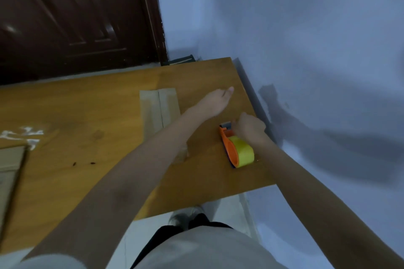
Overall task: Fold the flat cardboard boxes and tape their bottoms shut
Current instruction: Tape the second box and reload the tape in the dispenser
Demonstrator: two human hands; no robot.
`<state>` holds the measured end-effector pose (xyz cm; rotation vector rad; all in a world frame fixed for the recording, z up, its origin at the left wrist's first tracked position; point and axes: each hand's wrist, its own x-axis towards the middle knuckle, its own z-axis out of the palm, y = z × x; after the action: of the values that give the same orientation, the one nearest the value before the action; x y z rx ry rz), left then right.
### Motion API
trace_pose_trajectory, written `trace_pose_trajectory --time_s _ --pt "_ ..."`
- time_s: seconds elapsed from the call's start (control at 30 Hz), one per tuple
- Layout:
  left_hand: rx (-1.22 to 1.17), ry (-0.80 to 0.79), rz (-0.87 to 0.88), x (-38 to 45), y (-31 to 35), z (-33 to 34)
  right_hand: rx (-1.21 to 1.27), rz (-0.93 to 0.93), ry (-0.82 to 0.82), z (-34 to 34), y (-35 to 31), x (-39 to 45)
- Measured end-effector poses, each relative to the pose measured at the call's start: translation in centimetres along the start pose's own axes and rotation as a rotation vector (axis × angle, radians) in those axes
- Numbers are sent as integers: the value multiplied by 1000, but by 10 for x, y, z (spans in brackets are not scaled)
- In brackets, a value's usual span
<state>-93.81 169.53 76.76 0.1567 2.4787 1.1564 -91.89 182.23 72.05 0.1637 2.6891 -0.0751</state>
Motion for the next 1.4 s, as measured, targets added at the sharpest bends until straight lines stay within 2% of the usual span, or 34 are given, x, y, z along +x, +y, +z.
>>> trace_pose_trajectory --time_s 0.07,0.13,0.23,0.3,0.37,0.47,0.53,0.63,0.87,0.9,1.0,1.23,1.4 --pt "4 163 30 -22 -8 -20 120 -139 178 -6 -13 -11" --pt "6 323 25 -55 -32 -36 184 -279 254 -10 -28 -32" --pt "-137 547 -33 -113 -73 -46 442 -379 169 -1 -44 -58" --pt "-257 694 -66 -151 -94 -42 683 -393 39 7 -53 -78" --pt "-371 765 -127 -176 -116 -30 902 -375 -100 19 -60 -95" --pt "-483 688 -282 -195 -136 -6 1111 -329 -210 44 -69 -105" --pt "-551 604 -323 -197 -140 7 1178 -279 -256 54 -77 -103" --pt "-624 551 -298 -195 -136 20 1348 -216 -353 69 -92 -97" --pt "-818 526 -235 -191 -144 29 1492 -227 -418 88 -109 -105" --pt "-844 526 -229 -192 -147 28 1486 -225 -409 89 -107 -104" --pt "-849 542 -182 -197 -160 23 1299 -399 -333 89 -89 -102" --pt "-541 588 -83 -206 -190 20 1157 -493 -116 87 -67 -93" --pt "-463 605 -53 -203 -195 15 1178 -500 -89 89 -65 -93"
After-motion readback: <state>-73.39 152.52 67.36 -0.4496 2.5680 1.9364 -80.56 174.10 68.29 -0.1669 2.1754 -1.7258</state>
